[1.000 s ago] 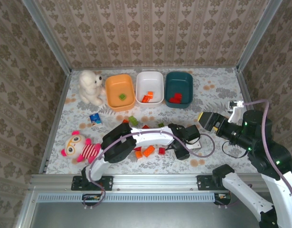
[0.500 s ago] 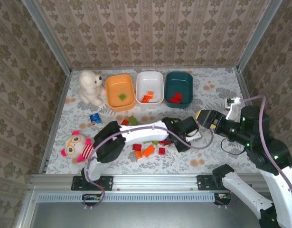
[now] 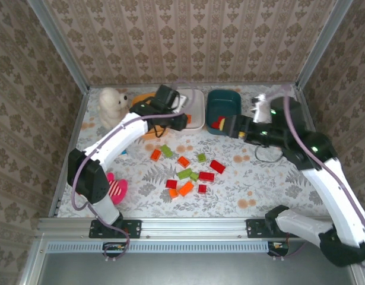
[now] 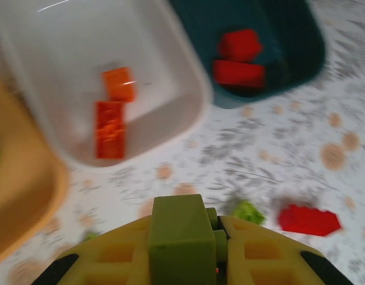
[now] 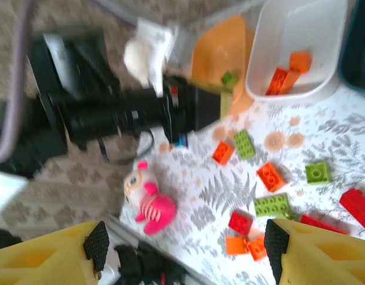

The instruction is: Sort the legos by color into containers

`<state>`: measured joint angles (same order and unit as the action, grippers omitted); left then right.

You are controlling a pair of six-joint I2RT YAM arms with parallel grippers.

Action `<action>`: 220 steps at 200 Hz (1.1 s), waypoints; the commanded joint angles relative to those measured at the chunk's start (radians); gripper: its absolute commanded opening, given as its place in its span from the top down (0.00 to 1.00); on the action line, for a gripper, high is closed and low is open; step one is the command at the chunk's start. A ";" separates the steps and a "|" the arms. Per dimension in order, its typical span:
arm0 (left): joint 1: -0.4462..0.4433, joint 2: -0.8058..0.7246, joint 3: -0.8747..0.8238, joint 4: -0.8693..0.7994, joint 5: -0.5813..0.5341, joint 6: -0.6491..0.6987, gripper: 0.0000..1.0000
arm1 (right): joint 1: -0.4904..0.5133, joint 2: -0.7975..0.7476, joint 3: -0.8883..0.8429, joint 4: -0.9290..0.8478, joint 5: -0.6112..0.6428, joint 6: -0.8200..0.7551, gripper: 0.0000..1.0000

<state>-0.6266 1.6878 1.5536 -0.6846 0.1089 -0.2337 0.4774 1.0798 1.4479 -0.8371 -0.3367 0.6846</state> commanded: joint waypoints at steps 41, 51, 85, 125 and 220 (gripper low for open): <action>0.239 0.139 0.007 -0.080 0.067 -0.085 0.86 | 0.169 0.242 0.071 0.062 0.054 -0.048 0.27; 0.257 0.176 0.027 -0.084 0.079 -0.094 0.86 | 0.179 0.262 0.076 0.076 0.052 -0.043 0.27; 0.280 0.305 0.107 -0.121 0.089 -0.100 0.86 | 0.188 0.291 0.073 0.085 0.044 -0.044 0.27; 0.306 0.392 0.163 -0.109 0.120 -0.115 0.86 | 0.188 0.286 0.054 0.083 0.041 -0.042 0.27; 0.306 0.430 0.184 -0.118 0.145 -0.134 0.58 | 0.191 0.304 0.030 0.057 0.058 -0.056 0.27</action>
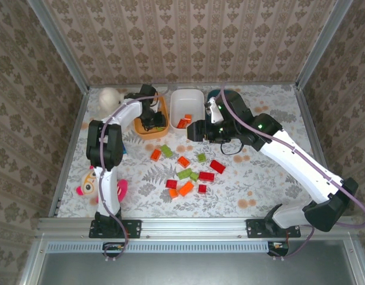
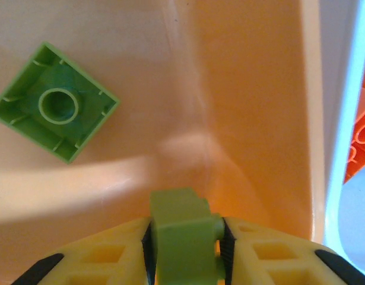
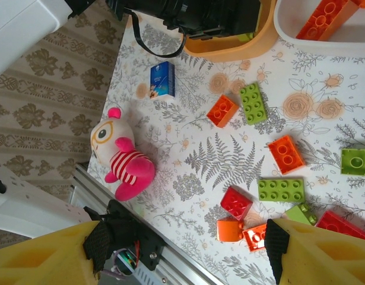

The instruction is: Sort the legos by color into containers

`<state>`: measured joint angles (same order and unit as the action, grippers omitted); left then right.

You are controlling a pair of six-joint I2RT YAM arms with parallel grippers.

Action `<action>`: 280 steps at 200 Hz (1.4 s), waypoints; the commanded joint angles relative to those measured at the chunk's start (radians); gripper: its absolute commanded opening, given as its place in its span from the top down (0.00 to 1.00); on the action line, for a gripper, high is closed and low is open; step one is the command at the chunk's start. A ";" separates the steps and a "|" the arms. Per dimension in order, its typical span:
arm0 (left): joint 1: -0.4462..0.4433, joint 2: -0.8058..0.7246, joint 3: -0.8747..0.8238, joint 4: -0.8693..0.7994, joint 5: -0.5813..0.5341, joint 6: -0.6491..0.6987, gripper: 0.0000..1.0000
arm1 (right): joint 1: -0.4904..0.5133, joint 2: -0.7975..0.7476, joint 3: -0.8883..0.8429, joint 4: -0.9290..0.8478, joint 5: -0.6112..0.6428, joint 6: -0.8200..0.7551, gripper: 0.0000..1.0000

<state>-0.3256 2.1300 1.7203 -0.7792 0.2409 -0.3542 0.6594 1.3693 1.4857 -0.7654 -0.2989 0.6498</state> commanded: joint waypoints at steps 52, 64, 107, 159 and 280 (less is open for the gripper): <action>0.006 -0.118 0.033 -0.038 -0.002 -0.039 0.48 | 0.072 0.114 0.021 -0.066 0.089 -0.116 0.27; 0.009 -0.172 0.016 -0.036 -0.025 -0.068 0.44 | 0.099 0.154 0.038 -0.079 0.112 -0.141 0.27; 0.070 -0.523 -0.229 0.042 -0.097 -0.234 0.37 | 0.209 0.334 0.135 -0.095 0.260 -0.106 0.27; 0.134 -1.069 -0.610 0.052 -0.167 -0.343 0.31 | 0.309 0.670 0.407 -0.192 0.348 0.122 0.25; 0.132 -1.760 -0.740 -0.335 -0.099 -0.291 0.27 | 0.332 1.108 0.781 -0.201 0.477 0.570 0.30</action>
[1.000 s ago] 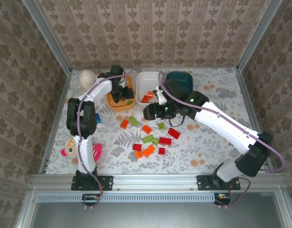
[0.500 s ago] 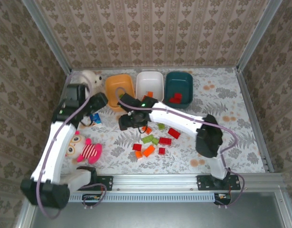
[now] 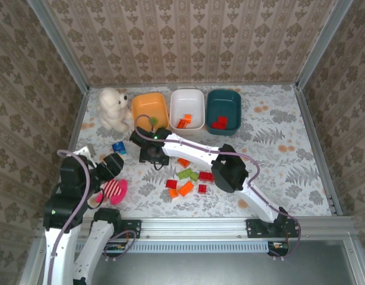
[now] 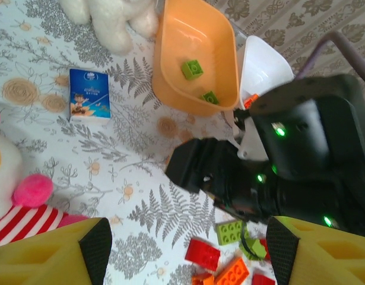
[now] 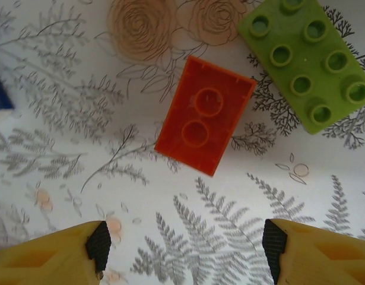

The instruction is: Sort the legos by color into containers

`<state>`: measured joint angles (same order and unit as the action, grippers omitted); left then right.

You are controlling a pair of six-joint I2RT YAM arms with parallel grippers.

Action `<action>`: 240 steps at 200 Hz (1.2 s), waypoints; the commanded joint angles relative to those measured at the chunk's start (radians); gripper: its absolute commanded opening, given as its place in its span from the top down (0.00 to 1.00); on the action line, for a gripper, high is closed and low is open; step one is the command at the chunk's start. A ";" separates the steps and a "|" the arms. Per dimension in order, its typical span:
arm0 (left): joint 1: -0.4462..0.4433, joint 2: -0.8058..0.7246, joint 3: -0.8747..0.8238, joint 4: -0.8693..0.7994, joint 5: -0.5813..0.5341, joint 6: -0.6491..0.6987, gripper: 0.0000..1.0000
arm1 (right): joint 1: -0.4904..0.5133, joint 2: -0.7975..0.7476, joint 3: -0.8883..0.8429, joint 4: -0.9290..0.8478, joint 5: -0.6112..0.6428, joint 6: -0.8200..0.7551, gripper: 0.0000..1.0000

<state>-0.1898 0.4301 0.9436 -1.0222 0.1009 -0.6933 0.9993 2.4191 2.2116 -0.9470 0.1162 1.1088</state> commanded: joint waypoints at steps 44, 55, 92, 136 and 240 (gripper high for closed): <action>-0.003 -0.116 0.067 -0.146 0.061 0.060 0.24 | -0.017 0.150 0.151 -0.042 0.105 0.113 0.36; -0.003 -0.114 0.074 -0.154 0.063 0.063 0.24 | -0.022 0.164 0.160 -0.060 0.111 0.127 0.38; -0.003 -0.107 0.081 -0.150 0.081 0.069 0.24 | -0.033 0.182 0.168 -0.047 0.138 0.111 0.41; -0.003 -0.097 0.073 -0.134 0.089 0.068 0.25 | -0.049 0.198 0.184 -0.016 0.115 0.058 0.56; -0.003 0.005 -0.008 -0.058 0.239 0.134 0.30 | -0.097 -0.151 0.003 0.006 0.259 -0.233 0.73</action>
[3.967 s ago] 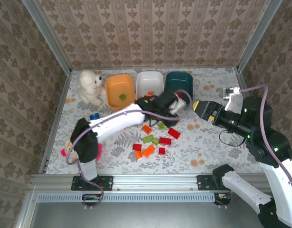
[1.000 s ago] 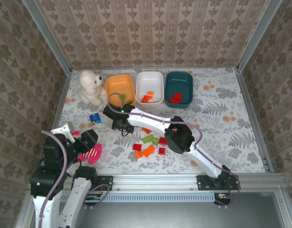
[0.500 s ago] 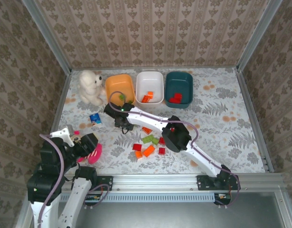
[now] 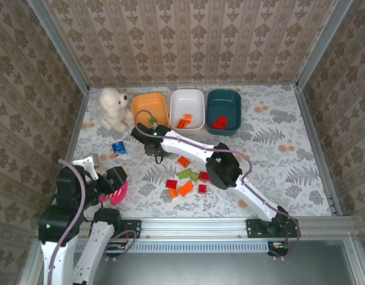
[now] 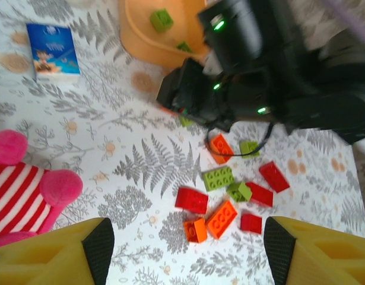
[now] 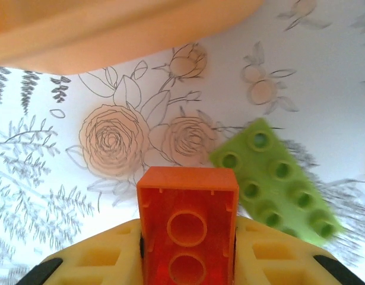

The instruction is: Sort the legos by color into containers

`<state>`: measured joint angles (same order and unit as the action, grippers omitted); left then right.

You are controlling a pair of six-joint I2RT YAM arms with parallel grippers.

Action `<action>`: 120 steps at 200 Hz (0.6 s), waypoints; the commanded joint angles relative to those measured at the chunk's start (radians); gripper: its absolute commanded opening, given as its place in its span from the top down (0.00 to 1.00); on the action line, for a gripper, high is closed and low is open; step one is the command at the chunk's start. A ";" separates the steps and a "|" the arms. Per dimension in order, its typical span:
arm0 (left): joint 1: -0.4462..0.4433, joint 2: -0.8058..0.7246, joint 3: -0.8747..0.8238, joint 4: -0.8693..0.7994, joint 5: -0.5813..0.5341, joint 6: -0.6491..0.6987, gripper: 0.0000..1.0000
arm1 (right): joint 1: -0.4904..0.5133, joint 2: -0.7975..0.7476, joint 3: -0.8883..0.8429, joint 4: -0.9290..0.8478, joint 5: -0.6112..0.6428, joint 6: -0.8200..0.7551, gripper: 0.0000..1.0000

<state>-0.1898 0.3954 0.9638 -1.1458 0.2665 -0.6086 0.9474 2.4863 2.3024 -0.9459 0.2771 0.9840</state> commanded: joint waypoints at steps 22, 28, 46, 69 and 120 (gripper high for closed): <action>-0.009 0.087 -0.043 0.142 0.093 0.061 0.31 | -0.126 -0.311 -0.177 0.007 0.096 -0.161 0.73; -0.012 0.105 -0.048 0.165 0.097 0.062 0.31 | -0.149 -0.322 -0.185 -0.003 0.087 -0.176 0.73; -0.045 0.157 -0.059 0.249 0.095 0.055 0.32 | -0.219 -0.321 -0.187 -0.029 0.054 -0.212 0.73; -0.132 0.243 -0.065 0.343 0.063 0.047 0.32 | -0.302 -0.261 -0.134 -0.069 -0.024 -0.224 0.74; -0.394 0.421 -0.052 0.461 -0.091 0.000 0.32 | -0.403 -0.060 0.077 -0.130 -0.141 -0.227 0.74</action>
<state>-0.5037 0.7776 0.9081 -0.7841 0.2607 -0.5827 0.5545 2.3432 2.2894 -1.0004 0.2264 0.7769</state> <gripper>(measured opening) 0.679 0.319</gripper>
